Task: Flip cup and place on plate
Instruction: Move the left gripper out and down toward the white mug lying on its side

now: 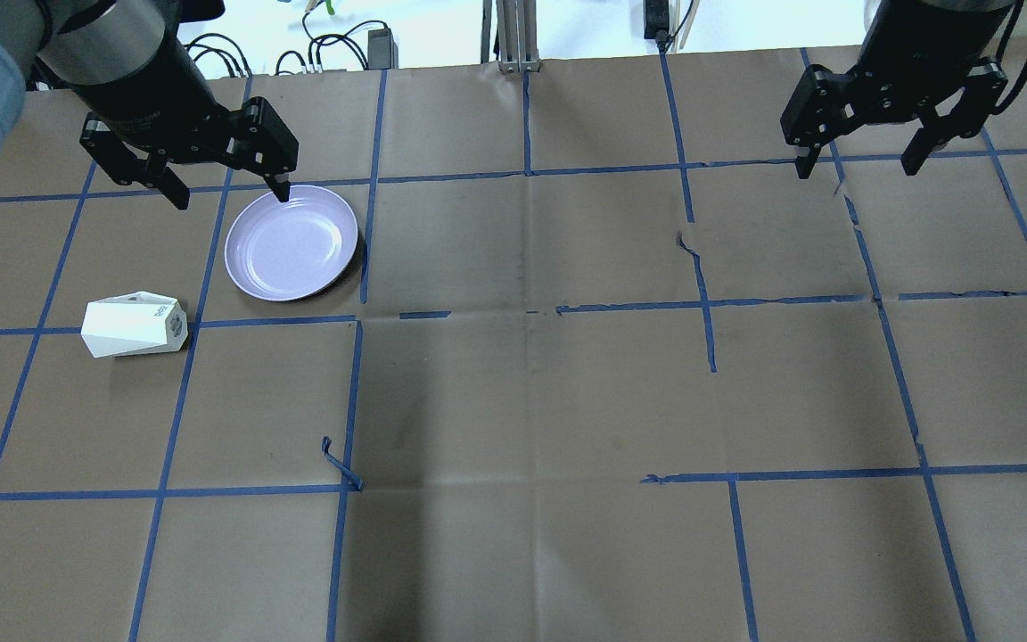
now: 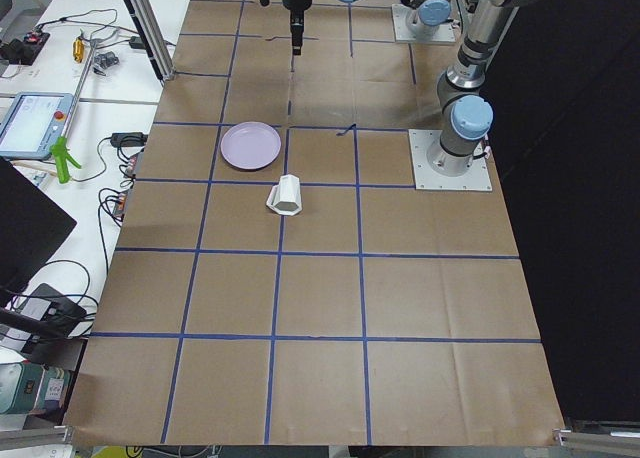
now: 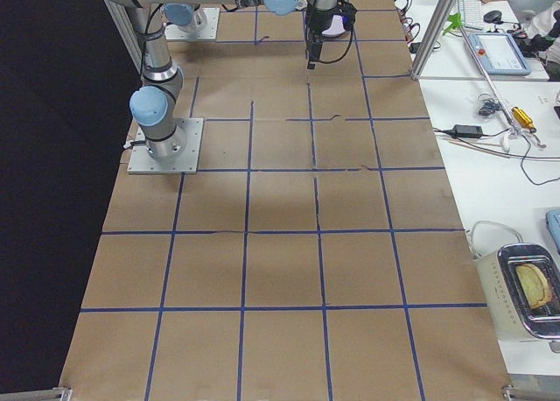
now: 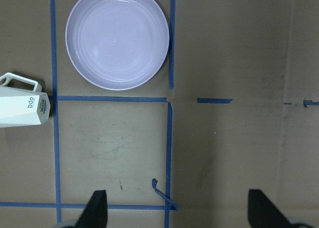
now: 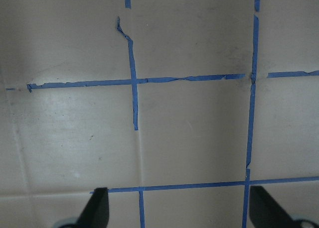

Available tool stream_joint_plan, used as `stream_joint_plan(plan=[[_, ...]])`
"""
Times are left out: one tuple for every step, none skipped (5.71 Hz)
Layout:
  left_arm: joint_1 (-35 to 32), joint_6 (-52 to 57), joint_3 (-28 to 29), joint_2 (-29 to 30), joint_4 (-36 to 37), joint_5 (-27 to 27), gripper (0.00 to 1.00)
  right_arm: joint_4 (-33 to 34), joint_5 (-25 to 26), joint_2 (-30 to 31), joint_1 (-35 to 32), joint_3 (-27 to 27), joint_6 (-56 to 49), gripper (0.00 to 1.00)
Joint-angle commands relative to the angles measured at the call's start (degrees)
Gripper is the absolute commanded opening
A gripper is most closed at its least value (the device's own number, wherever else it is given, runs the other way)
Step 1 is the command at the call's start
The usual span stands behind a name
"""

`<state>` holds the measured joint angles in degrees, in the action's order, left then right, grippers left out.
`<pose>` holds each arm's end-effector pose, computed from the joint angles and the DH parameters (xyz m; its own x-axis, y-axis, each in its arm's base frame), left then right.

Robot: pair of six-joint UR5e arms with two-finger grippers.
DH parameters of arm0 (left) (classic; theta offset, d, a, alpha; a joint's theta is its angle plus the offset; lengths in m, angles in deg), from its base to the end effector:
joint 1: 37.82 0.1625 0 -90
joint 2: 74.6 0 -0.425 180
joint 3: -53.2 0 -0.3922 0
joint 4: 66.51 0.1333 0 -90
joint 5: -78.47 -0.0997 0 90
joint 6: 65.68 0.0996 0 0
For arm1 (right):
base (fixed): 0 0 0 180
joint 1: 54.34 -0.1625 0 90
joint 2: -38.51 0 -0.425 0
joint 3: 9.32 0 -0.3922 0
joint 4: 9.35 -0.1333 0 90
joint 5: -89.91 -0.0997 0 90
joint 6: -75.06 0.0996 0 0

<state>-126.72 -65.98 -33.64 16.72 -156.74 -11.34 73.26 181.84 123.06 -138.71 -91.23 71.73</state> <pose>-0.1239 -0.5067 0.5032 -0.9997 -0.0243 0.0035 -0.0244 0.9993 -0.0281 0.0780 -0.5335 0.4962 -0.9989 0.0375 0.0287 0.0398 0.9956 0.0846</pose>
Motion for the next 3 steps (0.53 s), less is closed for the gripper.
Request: stream_joint_plan(plan=[[0.47, 1.17, -0.34, -0.43, 0.41, -0.19, 0.99, 0.00, 0.00, 0.00, 0.00, 0.00, 0.00, 1.00], [2.83, 6.14, -0.52, -1.14, 0.06, -1.85, 0.99, 0.00, 0.00, 0.00, 0.00, 0.00, 0.00, 1.00], [8.68, 12.55, -0.78, -1.84, -0.29, -2.99, 0.99, 0.00, 0.00, 0.00, 0.00, 0.00, 0.00, 1.00]])
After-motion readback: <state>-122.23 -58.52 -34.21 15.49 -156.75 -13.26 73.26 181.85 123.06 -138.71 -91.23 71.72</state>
